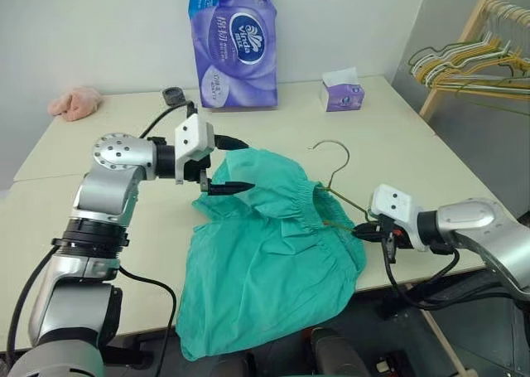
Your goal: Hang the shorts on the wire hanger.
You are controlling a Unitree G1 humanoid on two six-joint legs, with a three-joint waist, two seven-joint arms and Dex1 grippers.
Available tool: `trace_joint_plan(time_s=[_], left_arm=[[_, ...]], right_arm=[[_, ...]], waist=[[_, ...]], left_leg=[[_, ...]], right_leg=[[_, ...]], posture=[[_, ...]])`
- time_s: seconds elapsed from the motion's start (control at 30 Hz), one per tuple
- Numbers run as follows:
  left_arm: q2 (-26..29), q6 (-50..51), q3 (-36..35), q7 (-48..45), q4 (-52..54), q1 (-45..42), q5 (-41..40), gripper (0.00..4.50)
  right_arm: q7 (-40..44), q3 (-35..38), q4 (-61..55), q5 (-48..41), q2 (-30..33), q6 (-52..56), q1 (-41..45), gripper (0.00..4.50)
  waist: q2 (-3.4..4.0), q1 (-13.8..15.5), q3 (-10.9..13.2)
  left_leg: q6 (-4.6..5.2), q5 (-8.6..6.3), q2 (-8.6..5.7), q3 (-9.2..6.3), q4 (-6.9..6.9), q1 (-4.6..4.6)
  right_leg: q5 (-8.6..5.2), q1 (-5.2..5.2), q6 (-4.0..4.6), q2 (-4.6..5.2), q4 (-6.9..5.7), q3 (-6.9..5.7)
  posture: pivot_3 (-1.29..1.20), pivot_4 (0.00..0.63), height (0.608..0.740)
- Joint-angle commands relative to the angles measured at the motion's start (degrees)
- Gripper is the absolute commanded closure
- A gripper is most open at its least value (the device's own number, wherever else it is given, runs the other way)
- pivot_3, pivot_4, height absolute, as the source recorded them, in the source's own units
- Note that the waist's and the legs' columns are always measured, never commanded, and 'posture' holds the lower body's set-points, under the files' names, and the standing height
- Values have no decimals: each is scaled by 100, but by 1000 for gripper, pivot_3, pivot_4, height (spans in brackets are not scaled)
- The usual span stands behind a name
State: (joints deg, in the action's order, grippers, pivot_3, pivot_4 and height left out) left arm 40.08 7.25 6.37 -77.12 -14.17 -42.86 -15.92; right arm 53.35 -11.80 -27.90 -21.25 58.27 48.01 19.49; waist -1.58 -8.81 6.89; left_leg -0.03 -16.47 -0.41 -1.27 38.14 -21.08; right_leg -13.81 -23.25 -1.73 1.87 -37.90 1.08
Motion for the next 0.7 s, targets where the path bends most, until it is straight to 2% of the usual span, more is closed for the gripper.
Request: trace_joint_plan(time_s=[0.03, 0.27, 0.53, 0.7], left_arm=[[-42, 7, 41, -251, 162, -160, -102, 12], [-297, -92, 308, -571, 210, -207, -8, 12], [-828, -543, 345, -437, -467, -765, 220, 12], [-722, -707, 537, -996, -608, -817, 317, 12]], right_arm=[[30, 324, -196, 134, 188, -246, -36, 4500], [-17, 213, -308, 315, 37, -390, 189, 4500], [-54, 327, -313, 420, -131, -493, 375, 4500], [-75, 326, -385, 418, -210, -466, 469, 4500]], waist=[[0, -53, 0], [0, -201, 0], [-1, -253, -2], [0, -318, -3]], left_leg=[[0, 0, 0, 0, 0, 0], [0, 0, 1, -5, -3, -1], [0, 0, -5, -7, 0, -7], [0, 0, -4, -8, -1, -6]], right_leg=[[0, 0, 0, 0, 0, 0], [-3, 0, -5, -2, -1, -2], [0, 0, -1, 8, 2, -5], [3, -1, 5, 7, 0, -3]], posture=[[-274, 65, 740], [-284, 60, 740], [-295, 50, 740], [-303, 48, 740]])
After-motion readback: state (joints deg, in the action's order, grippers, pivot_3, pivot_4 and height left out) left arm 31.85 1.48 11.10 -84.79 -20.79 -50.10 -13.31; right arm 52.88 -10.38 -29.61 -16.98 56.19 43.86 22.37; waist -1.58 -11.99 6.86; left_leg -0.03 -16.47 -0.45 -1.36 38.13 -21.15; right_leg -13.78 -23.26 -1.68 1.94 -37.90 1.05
